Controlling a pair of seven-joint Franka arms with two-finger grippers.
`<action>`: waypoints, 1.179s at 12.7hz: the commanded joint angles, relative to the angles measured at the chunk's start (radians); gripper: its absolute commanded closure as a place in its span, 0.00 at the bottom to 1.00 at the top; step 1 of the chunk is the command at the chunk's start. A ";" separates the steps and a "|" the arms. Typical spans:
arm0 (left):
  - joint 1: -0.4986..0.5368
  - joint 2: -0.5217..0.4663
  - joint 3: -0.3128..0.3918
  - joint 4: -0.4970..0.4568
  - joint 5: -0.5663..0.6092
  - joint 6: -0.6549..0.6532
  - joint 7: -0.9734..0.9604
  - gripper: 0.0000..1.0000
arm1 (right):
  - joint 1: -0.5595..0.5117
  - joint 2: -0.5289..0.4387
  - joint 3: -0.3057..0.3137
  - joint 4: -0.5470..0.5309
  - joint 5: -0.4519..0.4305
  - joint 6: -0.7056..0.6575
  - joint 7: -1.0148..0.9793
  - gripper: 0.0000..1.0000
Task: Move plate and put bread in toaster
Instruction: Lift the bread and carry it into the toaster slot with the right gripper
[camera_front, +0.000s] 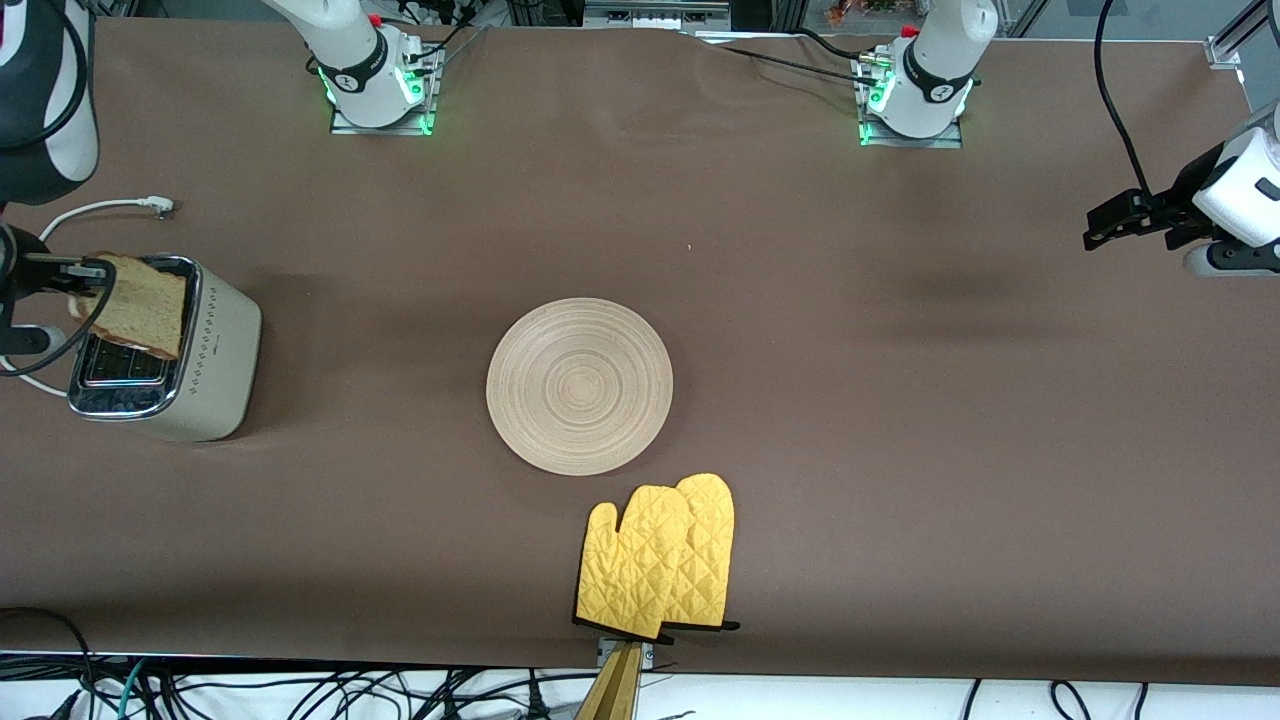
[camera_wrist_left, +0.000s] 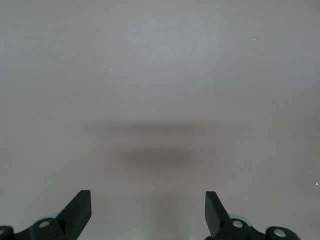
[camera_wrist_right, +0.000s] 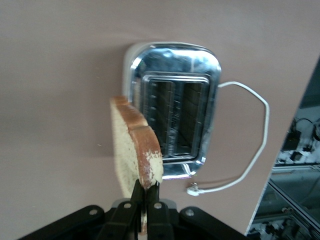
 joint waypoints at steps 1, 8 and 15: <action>-0.006 0.011 0.005 0.021 -0.026 -0.022 -0.031 0.00 | -0.024 0.031 -0.016 0.025 -0.019 -0.019 -0.030 1.00; -0.006 0.011 0.004 0.023 -0.026 -0.022 -0.035 0.00 | -0.065 0.103 -0.017 0.024 -0.044 0.022 -0.052 1.00; -0.006 0.011 0.004 0.023 -0.027 -0.022 -0.035 0.00 | -0.077 0.143 -0.013 0.025 -0.042 0.117 -0.055 1.00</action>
